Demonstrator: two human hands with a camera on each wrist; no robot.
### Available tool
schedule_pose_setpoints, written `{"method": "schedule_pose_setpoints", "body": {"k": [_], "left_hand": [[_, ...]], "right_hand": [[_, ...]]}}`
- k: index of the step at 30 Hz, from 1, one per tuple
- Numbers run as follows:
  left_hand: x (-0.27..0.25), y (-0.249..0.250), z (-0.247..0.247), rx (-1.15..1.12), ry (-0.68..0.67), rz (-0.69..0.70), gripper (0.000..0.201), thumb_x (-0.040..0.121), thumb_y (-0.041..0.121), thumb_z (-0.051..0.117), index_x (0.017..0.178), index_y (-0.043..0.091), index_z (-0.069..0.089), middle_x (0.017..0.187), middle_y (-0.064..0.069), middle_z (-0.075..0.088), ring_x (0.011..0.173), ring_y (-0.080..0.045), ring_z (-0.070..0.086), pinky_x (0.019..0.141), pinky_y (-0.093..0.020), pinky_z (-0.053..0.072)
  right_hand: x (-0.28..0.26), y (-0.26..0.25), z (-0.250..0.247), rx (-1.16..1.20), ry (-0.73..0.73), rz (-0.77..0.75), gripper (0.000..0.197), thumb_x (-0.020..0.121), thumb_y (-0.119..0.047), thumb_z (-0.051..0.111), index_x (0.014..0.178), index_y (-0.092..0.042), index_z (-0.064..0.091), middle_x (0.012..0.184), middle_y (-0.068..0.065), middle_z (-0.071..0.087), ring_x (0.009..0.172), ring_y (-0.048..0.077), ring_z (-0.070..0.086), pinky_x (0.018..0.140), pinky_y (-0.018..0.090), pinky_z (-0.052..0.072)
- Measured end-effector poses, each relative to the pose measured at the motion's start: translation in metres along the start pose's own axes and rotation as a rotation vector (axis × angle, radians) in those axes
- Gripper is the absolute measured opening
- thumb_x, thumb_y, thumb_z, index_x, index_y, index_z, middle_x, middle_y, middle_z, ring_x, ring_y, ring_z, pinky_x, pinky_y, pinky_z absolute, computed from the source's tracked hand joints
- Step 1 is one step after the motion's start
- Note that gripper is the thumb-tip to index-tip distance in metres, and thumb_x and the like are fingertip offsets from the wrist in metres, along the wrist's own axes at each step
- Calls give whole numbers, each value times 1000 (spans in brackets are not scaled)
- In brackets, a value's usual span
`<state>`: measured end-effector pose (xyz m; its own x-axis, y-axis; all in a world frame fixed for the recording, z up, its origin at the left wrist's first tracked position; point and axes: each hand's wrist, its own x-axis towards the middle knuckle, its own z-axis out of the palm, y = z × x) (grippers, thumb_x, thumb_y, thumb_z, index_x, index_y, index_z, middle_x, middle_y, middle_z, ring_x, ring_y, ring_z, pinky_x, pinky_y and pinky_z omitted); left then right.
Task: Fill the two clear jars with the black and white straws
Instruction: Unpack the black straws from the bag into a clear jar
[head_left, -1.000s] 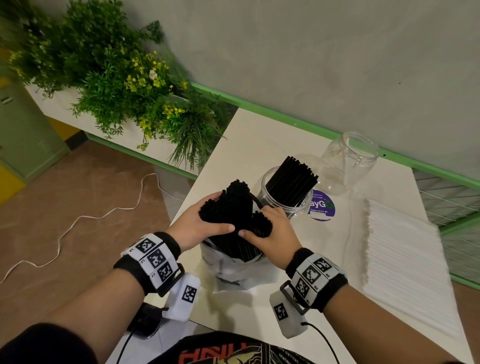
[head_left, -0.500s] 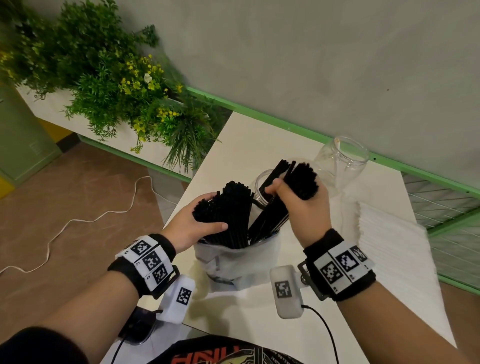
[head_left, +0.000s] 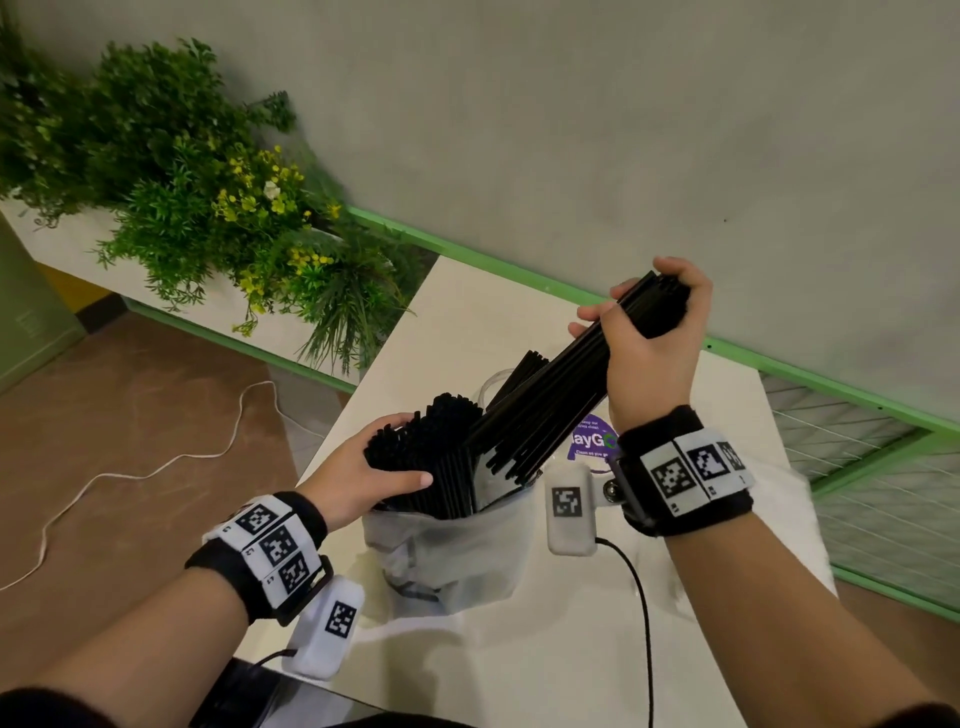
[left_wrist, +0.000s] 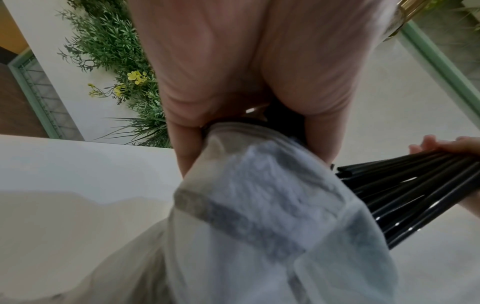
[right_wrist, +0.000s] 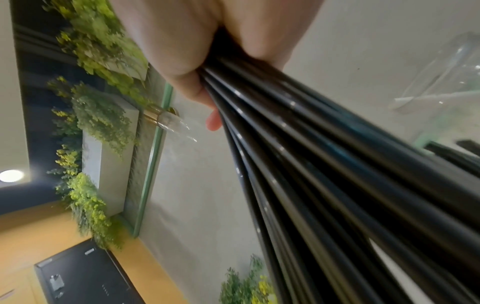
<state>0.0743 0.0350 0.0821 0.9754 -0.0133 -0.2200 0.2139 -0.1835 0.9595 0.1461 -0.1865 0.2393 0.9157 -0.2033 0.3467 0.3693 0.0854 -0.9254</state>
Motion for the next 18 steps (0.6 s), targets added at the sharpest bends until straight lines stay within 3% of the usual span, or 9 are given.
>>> {"method": "schedule_pose_setpoints", "body": {"k": [5, 12, 18], "left_hand": [[3, -1, -2, -35, -5, -10, 87, 32, 72, 82, 112, 56, 53, 129, 13, 56, 122, -10, 51, 110, -42, 37], [3, 2, -3, -30, -8, -1, 88, 28, 74, 81, 109, 56, 53, 127, 14, 57, 120, -9, 52, 110, -40, 37], [0, 6, -4, -6, -22, -17, 83, 33, 66, 84, 109, 57, 52, 128, 12, 57, 121, -10, 52, 110, -39, 37]], "right_hand": [[25, -16, -11, 29, 88, -102, 46, 83, 15, 49, 111, -22, 43, 90, 8, 52, 70, 24, 62, 72, 44, 58], [41, 5, -15, 17, 201, -133, 46, 83, 12, 46, 114, -22, 42, 93, 10, 51, 74, 26, 63, 76, 56, 56], [14, 56, -3, -190, 141, -110, 48, 85, 5, 54, 112, -33, 44, 94, 3, 56, 80, 24, 66, 82, 47, 55]]}}
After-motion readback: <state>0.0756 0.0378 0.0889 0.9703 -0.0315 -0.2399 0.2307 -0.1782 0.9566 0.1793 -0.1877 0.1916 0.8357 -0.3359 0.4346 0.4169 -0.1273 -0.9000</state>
